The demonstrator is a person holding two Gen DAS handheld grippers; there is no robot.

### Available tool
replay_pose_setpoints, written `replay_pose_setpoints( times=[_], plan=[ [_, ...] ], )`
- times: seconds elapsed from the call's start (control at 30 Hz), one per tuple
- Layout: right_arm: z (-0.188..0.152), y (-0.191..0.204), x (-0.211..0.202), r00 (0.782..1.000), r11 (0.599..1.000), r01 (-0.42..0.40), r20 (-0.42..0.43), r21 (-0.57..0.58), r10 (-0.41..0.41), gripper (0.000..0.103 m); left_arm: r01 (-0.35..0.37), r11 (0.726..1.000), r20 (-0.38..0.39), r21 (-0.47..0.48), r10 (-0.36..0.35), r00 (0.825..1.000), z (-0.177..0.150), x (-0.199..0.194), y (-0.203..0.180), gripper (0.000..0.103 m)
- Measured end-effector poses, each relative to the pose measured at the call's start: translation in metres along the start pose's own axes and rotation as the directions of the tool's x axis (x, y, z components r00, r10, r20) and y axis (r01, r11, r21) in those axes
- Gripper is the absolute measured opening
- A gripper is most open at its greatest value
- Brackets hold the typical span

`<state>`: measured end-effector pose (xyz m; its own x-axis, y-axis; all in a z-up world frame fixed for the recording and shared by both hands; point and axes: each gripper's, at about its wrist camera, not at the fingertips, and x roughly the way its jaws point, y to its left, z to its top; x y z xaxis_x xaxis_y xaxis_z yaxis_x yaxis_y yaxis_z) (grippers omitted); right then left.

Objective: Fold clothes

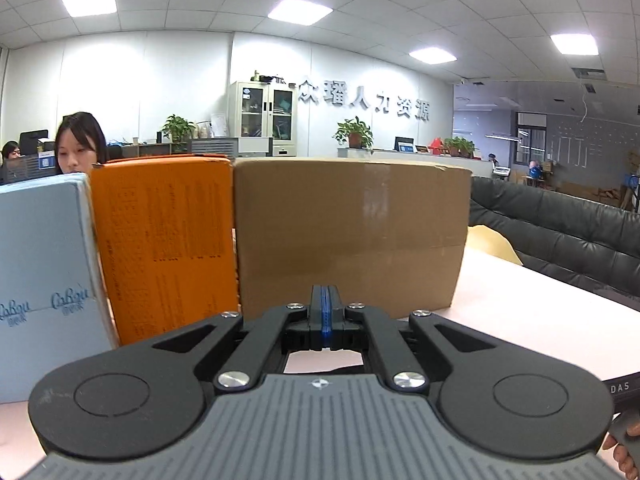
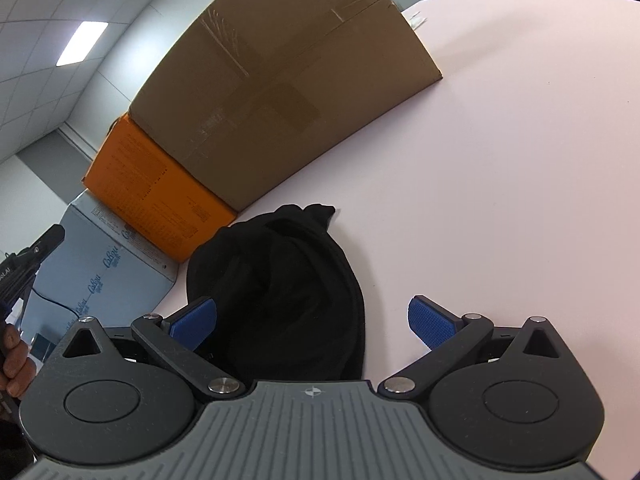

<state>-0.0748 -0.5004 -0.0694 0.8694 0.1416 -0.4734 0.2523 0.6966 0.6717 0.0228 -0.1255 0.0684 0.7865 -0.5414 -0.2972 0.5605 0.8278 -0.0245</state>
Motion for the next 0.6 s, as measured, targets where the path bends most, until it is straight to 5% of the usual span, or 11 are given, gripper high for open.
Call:
replay_pose_setpoints(
  times=[0.1,0.17,0.23,0.3,0.37,0.5,0.53,0.6],
  plan=[
    [0.000,-0.005,-0.004,1.000,1.000,0.030,-0.003,-0.003,-0.030,0.103,-0.023,1.000,-0.067,0.010,0.024,0.997,-0.009,0.006,0.006,0.002],
    [-0.001,-0.007,-0.007,0.998,0.998,0.057,-0.021,-0.035,-0.058,0.103,-0.017,0.999,-0.184,0.038,0.024,0.983,-0.031,0.015,0.009,0.011],
    [-0.004,-0.005,-0.007,0.996,0.993,0.077,-0.042,-0.087,-0.081,0.103,-0.019,0.996,-0.279,0.087,0.043,0.959,-0.057,0.023,0.008,0.053],
    [-0.008,0.002,-0.003,0.992,0.979,0.092,-0.067,-0.182,-0.106,0.103,-0.002,0.993,-0.342,0.115,0.042,0.939,-0.084,0.024,0.004,0.075],
    [-0.014,0.010,0.003,0.989,0.958,0.090,-0.086,-0.272,-0.118,0.103,0.012,0.995,-0.394,0.096,0.027,0.919,-0.101,0.027,0.001,0.083],
    [-0.031,0.021,0.023,0.981,0.904,0.069,-0.138,-0.421,-0.139,0.102,0.018,0.999,-0.472,0.045,0.006,0.881,-0.123,0.041,0.002,0.083],
    [-0.035,0.022,0.028,0.977,0.891,0.059,-0.158,-0.450,-0.144,0.094,0.024,0.999,-0.473,0.037,-0.003,0.881,-0.128,0.042,0.001,0.072],
    [-0.043,0.027,0.035,0.974,0.848,0.052,-0.163,-0.527,-0.161,0.050,0.041,0.999,-0.456,0.011,-0.031,0.889,-0.133,0.044,-0.005,0.034]
  ],
)
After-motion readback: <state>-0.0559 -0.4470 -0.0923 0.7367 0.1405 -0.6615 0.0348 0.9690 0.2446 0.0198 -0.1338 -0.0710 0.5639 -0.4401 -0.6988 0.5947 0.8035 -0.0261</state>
